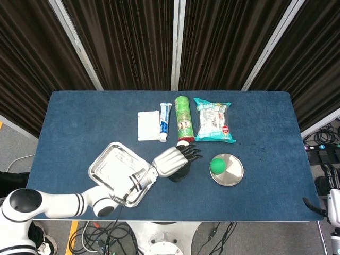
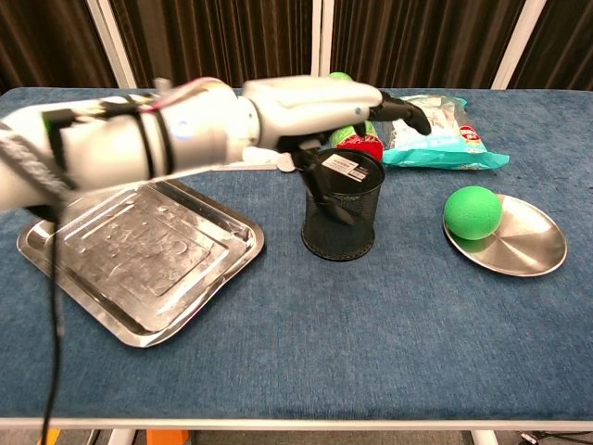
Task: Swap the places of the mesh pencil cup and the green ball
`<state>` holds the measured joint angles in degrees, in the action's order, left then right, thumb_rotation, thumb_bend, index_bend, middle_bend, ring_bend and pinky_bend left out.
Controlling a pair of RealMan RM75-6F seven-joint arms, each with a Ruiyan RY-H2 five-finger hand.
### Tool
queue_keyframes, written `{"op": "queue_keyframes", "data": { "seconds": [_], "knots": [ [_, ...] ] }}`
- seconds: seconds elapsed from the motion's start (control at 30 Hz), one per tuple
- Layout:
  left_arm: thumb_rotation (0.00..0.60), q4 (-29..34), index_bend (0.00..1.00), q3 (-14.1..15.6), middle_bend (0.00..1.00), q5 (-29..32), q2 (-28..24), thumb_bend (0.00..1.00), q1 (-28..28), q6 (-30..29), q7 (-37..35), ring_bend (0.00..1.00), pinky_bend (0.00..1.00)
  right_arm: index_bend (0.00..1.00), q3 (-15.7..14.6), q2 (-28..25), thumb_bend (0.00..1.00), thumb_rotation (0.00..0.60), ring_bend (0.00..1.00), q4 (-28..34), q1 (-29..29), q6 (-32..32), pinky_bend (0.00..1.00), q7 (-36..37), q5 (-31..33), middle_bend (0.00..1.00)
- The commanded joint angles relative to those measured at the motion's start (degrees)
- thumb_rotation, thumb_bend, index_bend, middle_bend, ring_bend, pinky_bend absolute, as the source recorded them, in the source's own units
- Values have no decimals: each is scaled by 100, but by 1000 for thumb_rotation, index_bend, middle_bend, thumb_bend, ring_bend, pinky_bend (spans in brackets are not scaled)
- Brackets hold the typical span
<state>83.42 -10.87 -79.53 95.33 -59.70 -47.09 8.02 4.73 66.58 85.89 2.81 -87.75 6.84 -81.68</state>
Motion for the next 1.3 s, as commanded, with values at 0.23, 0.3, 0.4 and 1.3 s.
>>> {"op": "queue_keyframes", "data": {
  "seconds": [0.23, 0.3, 0.4, 1.3],
  "knots": [
    [600, 2207, 113, 729, 54, 527, -1741, 90, 1689, -1984, 1693, 0, 213, 0, 13, -108, 92, 600, 0, 231, -213, 84, 0, -307, -270, 0],
    [600, 2304, 114, 812, 55, 528, -1925, 90, 2101, -2569, 1749, 0, 214, 0, 41, -164, 92, 600, 0, 402, -334, 143, 0, -490, -379, 0],
    [600, 2310, 114, 964, 55, 641, -2226, 90, 2616, -3086, 1637, 0, 216, 0, 87, -225, 92, 600, 0, 700, -561, 312, 0, -799, -532, 0],
    [600, 14, 114, 1245, 76, -177, -2033, 89, 4704, -4482, -612, 0, 213, 0, 478, 809, 92, 600, 0, 1208, -3375, 3779, 20, -3252, 1623, 23]
  ]
}}
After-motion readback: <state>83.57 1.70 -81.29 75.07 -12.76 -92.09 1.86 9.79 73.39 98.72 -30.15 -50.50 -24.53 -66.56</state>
